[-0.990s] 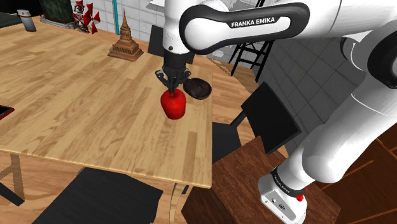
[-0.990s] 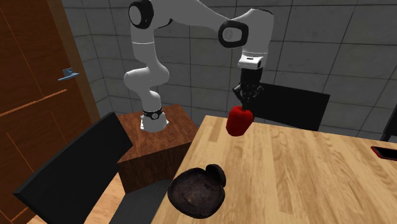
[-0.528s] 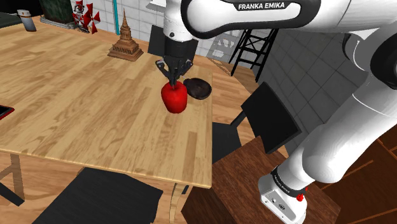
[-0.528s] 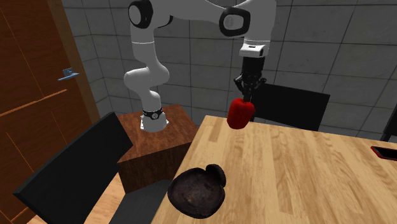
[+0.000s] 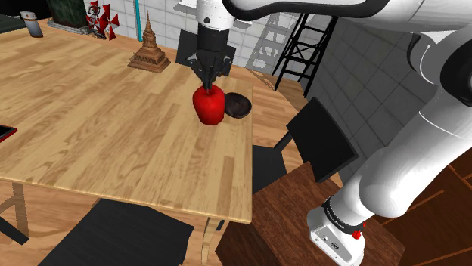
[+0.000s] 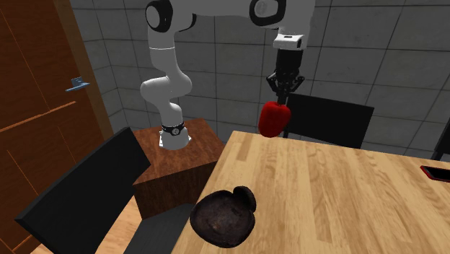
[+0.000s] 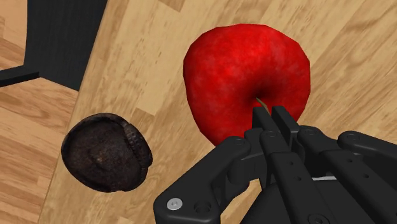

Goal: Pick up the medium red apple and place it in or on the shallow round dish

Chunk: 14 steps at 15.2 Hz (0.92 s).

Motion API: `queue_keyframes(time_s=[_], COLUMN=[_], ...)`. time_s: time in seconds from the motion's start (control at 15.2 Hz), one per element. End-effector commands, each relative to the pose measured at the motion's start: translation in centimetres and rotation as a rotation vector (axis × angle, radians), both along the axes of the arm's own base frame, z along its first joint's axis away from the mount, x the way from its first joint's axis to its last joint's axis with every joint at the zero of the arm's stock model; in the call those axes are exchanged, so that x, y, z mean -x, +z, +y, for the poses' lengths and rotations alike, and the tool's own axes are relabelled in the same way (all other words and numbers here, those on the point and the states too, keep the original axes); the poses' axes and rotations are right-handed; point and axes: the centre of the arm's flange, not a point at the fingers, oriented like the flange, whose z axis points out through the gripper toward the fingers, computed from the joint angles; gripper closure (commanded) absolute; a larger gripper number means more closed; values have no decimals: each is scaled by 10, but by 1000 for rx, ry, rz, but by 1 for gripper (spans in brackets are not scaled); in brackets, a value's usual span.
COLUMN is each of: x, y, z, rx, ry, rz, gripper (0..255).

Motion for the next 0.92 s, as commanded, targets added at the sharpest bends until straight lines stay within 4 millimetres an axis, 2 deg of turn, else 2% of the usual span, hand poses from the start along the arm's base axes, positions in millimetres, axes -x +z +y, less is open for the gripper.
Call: queue_keyframes(time_s=[0.0,0.2,0.86], x=[0,0,-65], y=[11,24,55], z=[0,0,-110], rx=[0,0,0], ry=[0,0,0], rz=[0,0,0], gripper=[255,255,255])
